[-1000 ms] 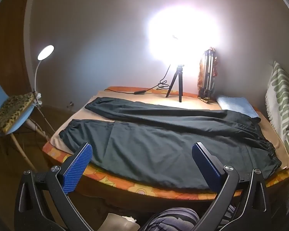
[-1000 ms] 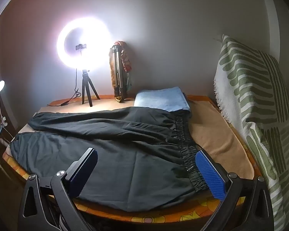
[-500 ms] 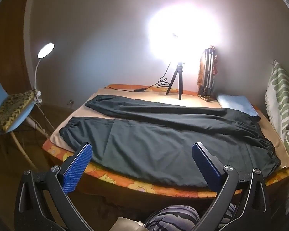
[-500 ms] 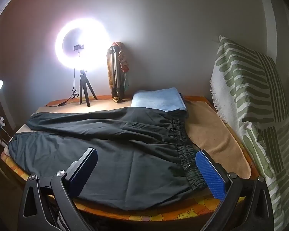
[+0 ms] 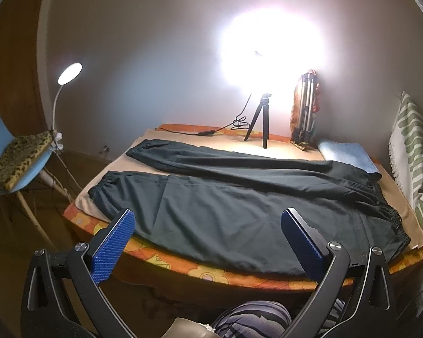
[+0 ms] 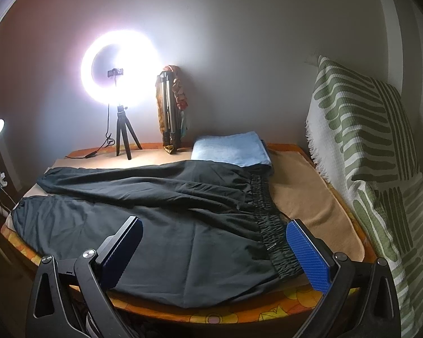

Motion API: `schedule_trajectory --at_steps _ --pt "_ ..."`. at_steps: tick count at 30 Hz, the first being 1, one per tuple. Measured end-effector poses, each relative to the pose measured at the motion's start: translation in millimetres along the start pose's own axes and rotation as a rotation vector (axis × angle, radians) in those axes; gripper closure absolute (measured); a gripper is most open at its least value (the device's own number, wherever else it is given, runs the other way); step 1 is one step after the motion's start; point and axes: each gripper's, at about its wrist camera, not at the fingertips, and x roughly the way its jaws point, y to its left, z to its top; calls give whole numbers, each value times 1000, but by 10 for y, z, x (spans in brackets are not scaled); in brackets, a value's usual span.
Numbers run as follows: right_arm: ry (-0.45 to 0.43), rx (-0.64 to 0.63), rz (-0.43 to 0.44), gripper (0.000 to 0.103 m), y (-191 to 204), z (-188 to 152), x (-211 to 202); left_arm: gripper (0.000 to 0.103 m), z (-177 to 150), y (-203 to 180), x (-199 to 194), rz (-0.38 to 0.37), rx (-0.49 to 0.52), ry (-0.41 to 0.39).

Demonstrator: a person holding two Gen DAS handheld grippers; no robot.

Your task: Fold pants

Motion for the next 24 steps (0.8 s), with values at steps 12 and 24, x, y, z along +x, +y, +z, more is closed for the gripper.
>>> schedule_trajectory --at_steps 12,24 --pt "-5 0 1 0 -5 22 -12 0 -12 10 -4 4 -2 -1" --pt "-8 1 0 0 7 11 -15 0 -33 23 -12 6 -6 -1"
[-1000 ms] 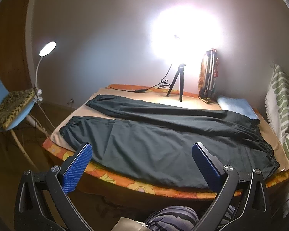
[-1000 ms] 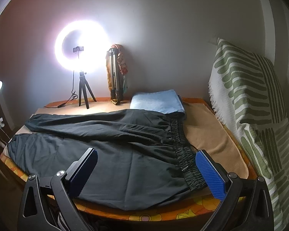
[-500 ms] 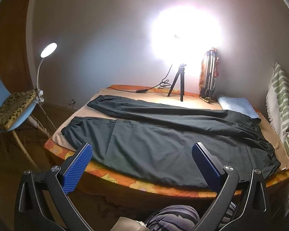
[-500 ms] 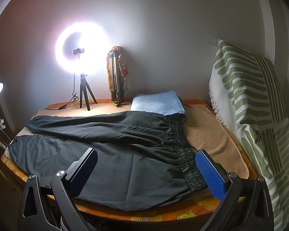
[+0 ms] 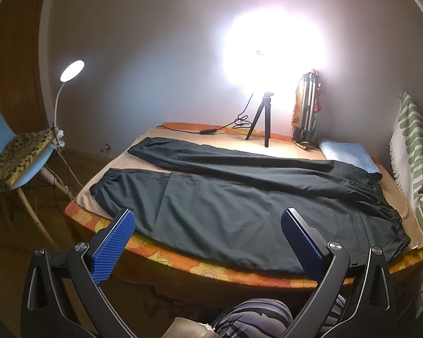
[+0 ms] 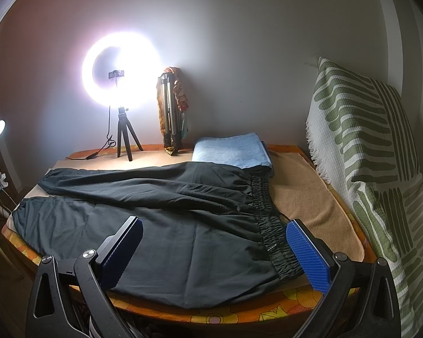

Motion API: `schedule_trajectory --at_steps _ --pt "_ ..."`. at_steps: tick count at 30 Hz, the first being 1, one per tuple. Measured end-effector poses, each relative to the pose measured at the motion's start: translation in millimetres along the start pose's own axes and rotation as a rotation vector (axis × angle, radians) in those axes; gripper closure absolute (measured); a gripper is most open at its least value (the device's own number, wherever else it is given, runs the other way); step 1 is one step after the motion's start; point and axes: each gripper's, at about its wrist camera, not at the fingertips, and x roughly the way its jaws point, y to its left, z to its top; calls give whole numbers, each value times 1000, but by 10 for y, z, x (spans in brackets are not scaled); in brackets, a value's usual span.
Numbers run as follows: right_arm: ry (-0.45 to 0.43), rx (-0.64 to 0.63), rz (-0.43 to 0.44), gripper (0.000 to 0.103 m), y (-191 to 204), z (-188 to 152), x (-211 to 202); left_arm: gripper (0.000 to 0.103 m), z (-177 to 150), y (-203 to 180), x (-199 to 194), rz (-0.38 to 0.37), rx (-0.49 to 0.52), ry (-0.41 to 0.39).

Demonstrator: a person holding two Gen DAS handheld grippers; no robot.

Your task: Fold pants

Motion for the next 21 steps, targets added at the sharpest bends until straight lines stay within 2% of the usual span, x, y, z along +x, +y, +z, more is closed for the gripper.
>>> schedule_trajectory --at_steps 21 --pt "-3 -7 11 0 64 -27 -51 0 -48 159 -80 26 -27 -5"
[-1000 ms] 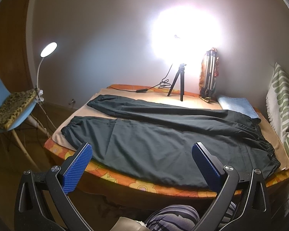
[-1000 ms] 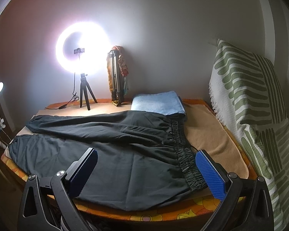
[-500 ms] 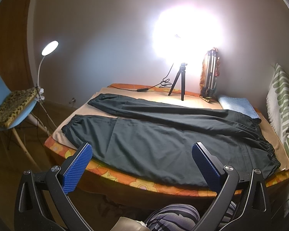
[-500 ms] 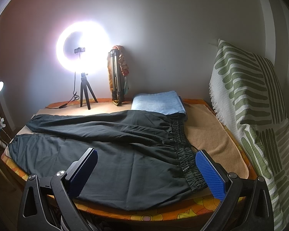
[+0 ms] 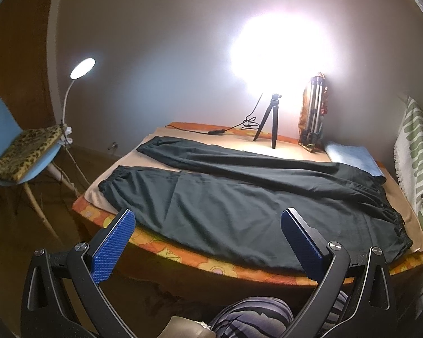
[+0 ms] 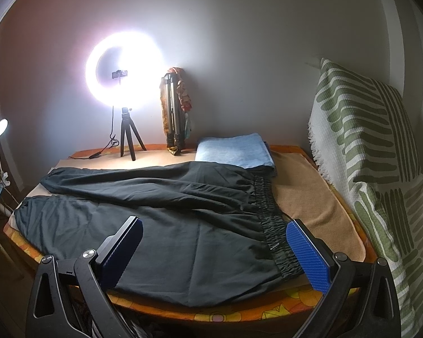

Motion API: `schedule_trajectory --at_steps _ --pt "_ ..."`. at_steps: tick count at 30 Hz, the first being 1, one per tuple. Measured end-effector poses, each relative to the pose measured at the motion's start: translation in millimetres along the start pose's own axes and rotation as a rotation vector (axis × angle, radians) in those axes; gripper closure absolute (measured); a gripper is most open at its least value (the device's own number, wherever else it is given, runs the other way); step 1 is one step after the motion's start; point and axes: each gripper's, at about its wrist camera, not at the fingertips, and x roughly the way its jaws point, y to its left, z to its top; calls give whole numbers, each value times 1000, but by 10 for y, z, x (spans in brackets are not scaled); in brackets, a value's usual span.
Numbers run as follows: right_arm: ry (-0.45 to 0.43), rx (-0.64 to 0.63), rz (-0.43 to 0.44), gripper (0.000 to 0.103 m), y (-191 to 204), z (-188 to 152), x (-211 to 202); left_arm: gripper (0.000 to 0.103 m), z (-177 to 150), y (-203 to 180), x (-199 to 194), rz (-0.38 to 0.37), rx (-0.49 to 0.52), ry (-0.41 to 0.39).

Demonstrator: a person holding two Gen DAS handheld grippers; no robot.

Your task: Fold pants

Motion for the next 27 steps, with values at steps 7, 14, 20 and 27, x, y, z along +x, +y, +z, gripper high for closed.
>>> schedule_trajectory --at_steps 7,14,20,27 --pt "-1 1 5 0 0 -10 -6 0 0 23 -11 -6 -7 -4" --pt "-12 -1 12 0 -22 -25 -23 0 3 50 -27 22 0 1" --pt "-15 -6 48 0 -77 -62 -6 0 -18 226 -51 81 -8 -3" --pt "-44 -34 107 0 -125 -49 -45 0 -19 607 -11 85 -90 7"
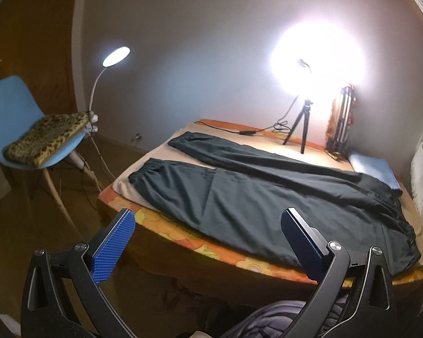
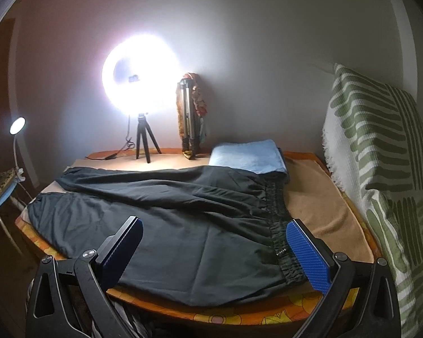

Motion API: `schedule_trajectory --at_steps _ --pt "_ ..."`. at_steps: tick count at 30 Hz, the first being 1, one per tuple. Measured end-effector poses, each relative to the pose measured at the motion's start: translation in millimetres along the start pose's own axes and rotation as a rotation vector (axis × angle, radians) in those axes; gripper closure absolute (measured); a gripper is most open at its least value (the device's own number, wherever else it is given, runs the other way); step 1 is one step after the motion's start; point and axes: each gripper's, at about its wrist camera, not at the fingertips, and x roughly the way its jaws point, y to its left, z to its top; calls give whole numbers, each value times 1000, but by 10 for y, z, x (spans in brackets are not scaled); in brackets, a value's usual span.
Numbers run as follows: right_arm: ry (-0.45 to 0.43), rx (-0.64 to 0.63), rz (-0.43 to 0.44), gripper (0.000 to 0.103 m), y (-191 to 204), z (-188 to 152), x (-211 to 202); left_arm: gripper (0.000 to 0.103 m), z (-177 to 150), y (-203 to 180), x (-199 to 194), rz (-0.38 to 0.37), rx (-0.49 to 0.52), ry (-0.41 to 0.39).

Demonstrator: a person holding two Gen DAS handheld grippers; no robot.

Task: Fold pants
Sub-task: 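Move both tools toward the elastic cuffs of the dark trousers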

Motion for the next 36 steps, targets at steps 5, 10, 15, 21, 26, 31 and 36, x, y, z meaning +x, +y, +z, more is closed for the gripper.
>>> schedule_trajectory --at_steps 5,10,15,21,26,31,36 --pt "-17 -13 28 0 -60 32 -12 0 29 201 34 25 -13 0" --pt "-30 -41 39 0 -79 71 -6 1 83 365 69 40 -26 6" --pt "-40 -60 54 0 -34 154 25 1 162 496 156 43 -39 11" --pt "-38 -95 84 0 113 266 179 1 266 529 338 33 -25 23" --pt "-44 -138 112 0 282 444 435 1 391 524 592 16 -22 40" --pt "-41 -208 148 0 483 637 789 1 503 441 892 -2 -6 56" --pt "34 -226 215 0 653 916 1368 1 627 324 1288 -13 11 82"
